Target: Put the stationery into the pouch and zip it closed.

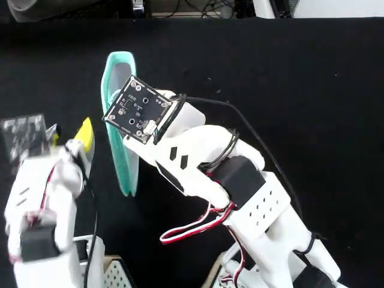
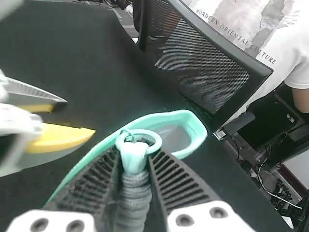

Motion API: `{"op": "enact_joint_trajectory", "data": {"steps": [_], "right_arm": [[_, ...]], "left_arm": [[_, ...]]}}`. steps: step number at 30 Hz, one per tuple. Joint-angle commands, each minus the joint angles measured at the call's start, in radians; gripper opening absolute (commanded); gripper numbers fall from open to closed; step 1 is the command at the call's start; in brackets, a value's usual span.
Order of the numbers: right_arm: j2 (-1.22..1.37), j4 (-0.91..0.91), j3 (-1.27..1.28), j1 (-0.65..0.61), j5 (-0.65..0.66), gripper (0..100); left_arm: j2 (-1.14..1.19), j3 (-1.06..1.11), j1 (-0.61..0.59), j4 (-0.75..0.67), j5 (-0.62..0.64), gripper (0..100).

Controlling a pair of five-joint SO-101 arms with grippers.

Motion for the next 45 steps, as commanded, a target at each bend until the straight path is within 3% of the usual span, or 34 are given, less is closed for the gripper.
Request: {"op": "enact_joint_trajectory", "data": {"steps": [1, 5, 11, 13, 22, 41, 43, 45], "right_arm": [[-0.004, -0.018, -0.041, -0.003, 0.008, 1.2], [-0.004, -0.020, -0.041, -0.003, 0.008, 1.2], [-0.004, -0.018, -0.041, -0.003, 0.008, 1.2], [-0.004, -0.017, -0.041, -0.003, 0.008, 1.2], [-0.010, -0.014, -0.041, -0.003, 0.008, 1.2], [-0.010, -0.014, -0.027, -0.008, 0.008, 1.2], [-0.010, -0.014, -0.025, -0.008, 0.008, 1.2], [-0.010, -0.014, -0.025, -0.008, 0.008, 1.2]], "left_arm": [[-0.180, -0.081, -0.002, 0.081, -0.025, 30], [-0.302, -0.085, 0.022, 0.126, -0.043, 30], [-0.253, -0.193, 0.360, 0.267, -0.051, 30], [-0.253, -0.191, 0.414, 0.264, -0.052, 30], [-0.247, -0.013, 0.254, 0.040, -0.052, 30], [-0.244, 0.180, 0.248, -0.278, -0.041, 28], [-0.244, 0.185, 0.248, -0.276, -0.041, 24], [-0.252, 0.182, 0.249, -0.273, -0.041, 13]]}}
